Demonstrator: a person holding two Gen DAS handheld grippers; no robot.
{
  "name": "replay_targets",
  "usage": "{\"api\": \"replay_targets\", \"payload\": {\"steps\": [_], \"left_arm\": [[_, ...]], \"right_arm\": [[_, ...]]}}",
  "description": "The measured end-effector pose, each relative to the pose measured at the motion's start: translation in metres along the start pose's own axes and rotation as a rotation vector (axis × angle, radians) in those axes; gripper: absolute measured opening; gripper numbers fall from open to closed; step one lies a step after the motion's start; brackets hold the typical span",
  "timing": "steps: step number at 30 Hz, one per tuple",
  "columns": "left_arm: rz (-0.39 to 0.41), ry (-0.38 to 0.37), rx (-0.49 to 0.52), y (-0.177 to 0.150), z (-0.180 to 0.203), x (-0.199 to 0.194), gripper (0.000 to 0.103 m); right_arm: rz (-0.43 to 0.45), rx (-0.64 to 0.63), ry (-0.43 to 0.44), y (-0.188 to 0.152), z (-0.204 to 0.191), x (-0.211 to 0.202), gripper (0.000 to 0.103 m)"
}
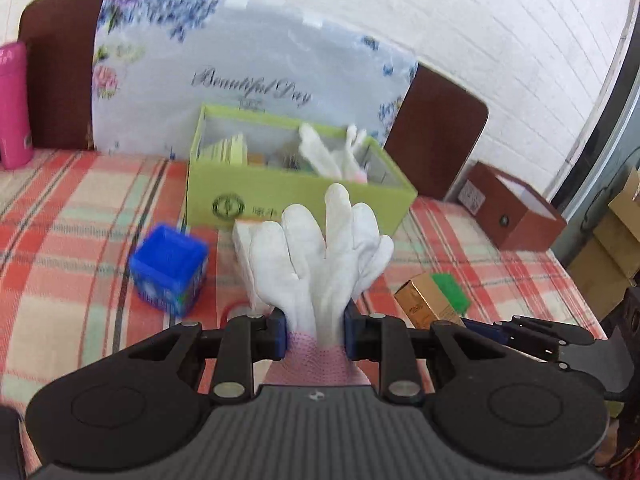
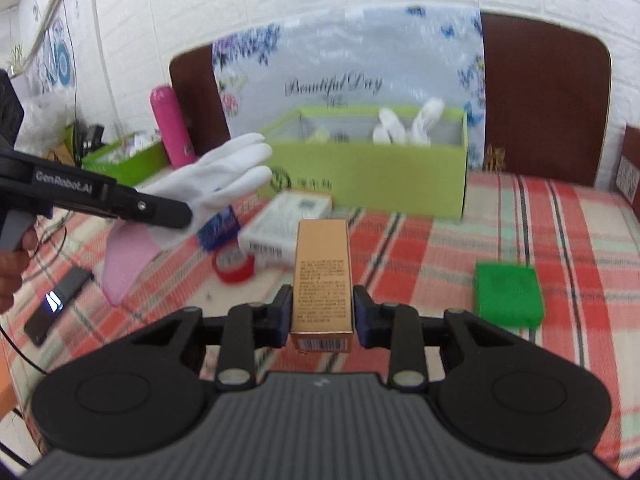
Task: Organize objects
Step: 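Carry the tan box and glove into the lime-green box and release both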
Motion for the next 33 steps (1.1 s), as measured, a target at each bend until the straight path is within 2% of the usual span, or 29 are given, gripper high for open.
{"api": "replay_targets", "payload": {"steps": [5, 9, 14, 20, 25, 27, 28, 29, 30, 31, 32, 33], "left_arm": [[0.074, 0.019, 0.035, 0.052, 0.009, 0.006, 0.027], [0.106, 0.014, 0.002, 0.096, 0.007, 0.021, 0.027], [0.138, 0.059, -0.025, 0.144, 0.002, 0.051, 0.027], [0.089, 0.097, -0.039, 0.164, -0.009, 0.110, 0.027], [0.037, 0.139, -0.027, 0.160, -0.027, 0.157, 0.027], [0.039, 0.147, -0.025, 0.158, -0.035, 0.169, 0.027], [0.048, 0.149, -0.019, 0.156, -0.037, 0.172, 0.036], [0.054, 0.146, -0.015, 0.154, -0.040, 0.174, 0.060], [0.061, 0.156, -0.023, 0.151, -0.044, 0.176, 0.073], [0.082, 0.179, -0.034, 0.149, -0.047, 0.174, 0.084], [0.111, 0.203, -0.039, 0.146, -0.050, 0.172, 0.085], [0.123, 0.219, -0.038, 0.144, -0.053, 0.169, 0.085]], "right_arm": [[0.090, -0.023, 0.011, 0.053, -0.002, 0.003, 0.030], [0.141, -0.032, 0.007, 0.092, 0.002, 0.016, 0.030], [0.194, -0.013, -0.012, 0.135, 0.019, 0.046, 0.030], [0.178, -0.008, -0.056, 0.160, 0.046, 0.100, 0.030], [0.121, -0.030, -0.061, 0.156, 0.056, 0.150, 0.031], [0.093, -0.035, -0.052, 0.151, 0.058, 0.168, 0.031], [0.082, -0.039, -0.046, 0.148, 0.058, 0.177, 0.035], [0.071, -0.050, -0.046, 0.145, 0.059, 0.185, 0.043], [0.060, -0.065, -0.062, 0.142, 0.059, 0.190, 0.059], [0.059, -0.078, -0.085, 0.139, 0.058, 0.193, 0.066], [0.068, -0.087, -0.096, 0.136, 0.058, 0.194, 0.067], [0.078, -0.089, -0.098, 0.133, 0.058, 0.192, 0.073]]}}
Point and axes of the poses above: each gripper's, at about its wrist camera, not at the fingertips, and x roughly the way its jaws point, z to its right, y to its top, the point moved 2 cm from there along x, roughly the way its jaws point, and after that the axes turned 3 degrees about -z, right-handed, at the moved point
